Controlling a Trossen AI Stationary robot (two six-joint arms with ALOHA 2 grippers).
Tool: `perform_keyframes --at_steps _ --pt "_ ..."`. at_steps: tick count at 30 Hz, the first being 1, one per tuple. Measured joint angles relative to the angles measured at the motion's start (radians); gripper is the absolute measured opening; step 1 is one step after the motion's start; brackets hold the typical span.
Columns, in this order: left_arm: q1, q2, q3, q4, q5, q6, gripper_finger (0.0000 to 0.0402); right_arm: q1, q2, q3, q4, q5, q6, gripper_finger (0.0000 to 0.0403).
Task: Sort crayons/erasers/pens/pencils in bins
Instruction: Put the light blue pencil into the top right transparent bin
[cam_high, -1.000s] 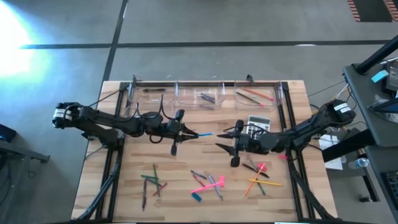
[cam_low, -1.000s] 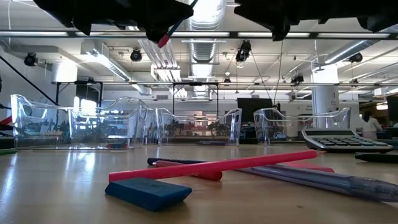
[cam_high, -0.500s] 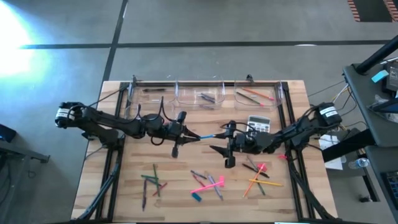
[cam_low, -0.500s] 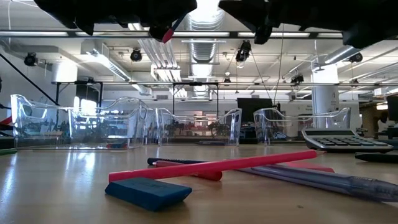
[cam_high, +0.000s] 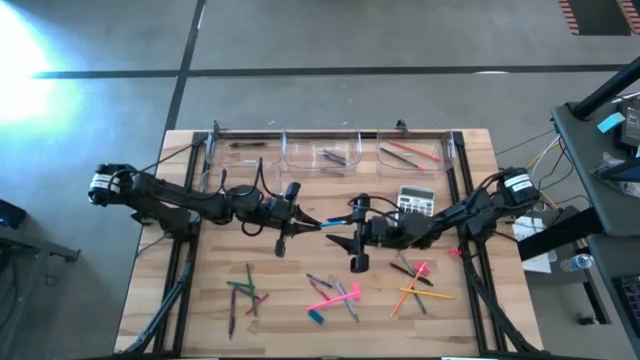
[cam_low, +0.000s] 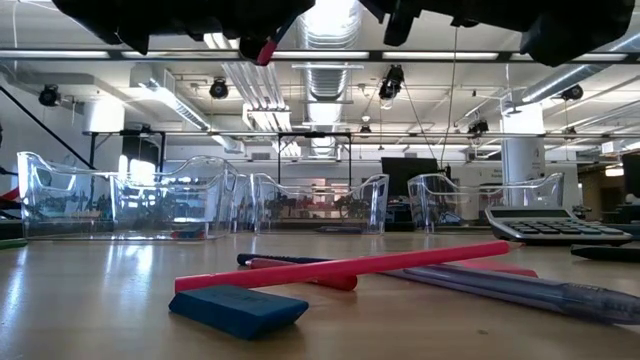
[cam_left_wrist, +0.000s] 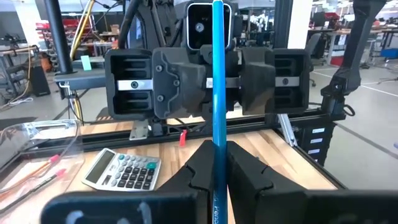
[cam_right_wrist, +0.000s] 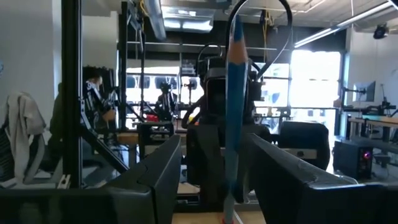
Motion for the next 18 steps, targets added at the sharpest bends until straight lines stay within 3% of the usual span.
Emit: perform_keyframes --at_steps 12,18 --pt "-0.008 0.0 -0.002 0.0 -0.001 -0.001 0.0011 0.0 0.01 0.011 -0.001 0.0 -0.019 0.0163" --pt "-0.007 0.0 -0.001 0.0 -0.001 0.002 0.0011 0.0 0.009 0.014 -0.001 0.0 -0.021 0.0097"
